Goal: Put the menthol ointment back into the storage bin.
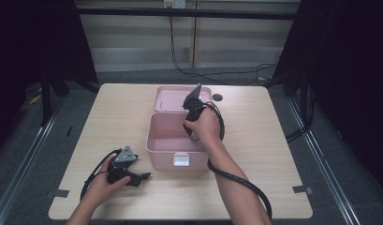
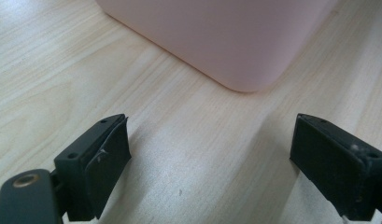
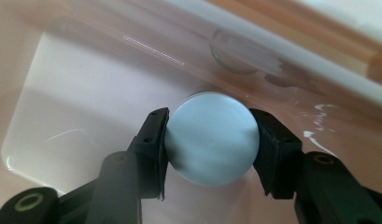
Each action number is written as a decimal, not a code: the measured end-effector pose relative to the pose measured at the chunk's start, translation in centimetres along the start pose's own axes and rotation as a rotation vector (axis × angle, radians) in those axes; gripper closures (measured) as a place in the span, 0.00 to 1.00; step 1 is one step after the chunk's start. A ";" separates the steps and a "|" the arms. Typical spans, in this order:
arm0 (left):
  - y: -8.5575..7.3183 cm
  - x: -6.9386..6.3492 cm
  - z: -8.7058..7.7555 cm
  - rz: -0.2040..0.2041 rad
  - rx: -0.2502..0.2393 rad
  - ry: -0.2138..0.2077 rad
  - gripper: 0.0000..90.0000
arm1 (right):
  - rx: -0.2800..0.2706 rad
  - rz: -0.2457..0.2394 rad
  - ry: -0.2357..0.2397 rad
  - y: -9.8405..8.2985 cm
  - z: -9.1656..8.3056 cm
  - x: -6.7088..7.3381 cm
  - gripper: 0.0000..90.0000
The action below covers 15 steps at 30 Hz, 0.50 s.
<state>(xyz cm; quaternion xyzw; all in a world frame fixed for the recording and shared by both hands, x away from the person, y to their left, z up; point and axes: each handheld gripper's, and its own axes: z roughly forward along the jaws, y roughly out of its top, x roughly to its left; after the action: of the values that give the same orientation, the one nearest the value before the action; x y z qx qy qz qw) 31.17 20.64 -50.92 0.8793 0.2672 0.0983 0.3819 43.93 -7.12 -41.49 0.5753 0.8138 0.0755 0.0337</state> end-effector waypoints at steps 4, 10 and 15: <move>0.0 0.0 0.0 -0.001 -0.003 0.001 0.13 | 0.007 -0.007 -0.002 0.0 0.3 0.1 0.57; 0.0 0.0 0.0 -0.001 -0.003 0.001 0.13 | 0.009 -0.022 -0.004 0.0 0.7 0.3 0.56; 0.0 0.0 0.0 -0.001 -0.003 0.002 0.13 | 0.009 -0.023 0.005 -0.1 1.2 0.4 0.56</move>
<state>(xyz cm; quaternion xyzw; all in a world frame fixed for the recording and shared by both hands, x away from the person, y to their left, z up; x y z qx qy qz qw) 31.16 20.62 -50.95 0.8784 0.2679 0.0992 0.3832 43.84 -6.69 -42.63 0.5658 0.8208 0.0727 0.0301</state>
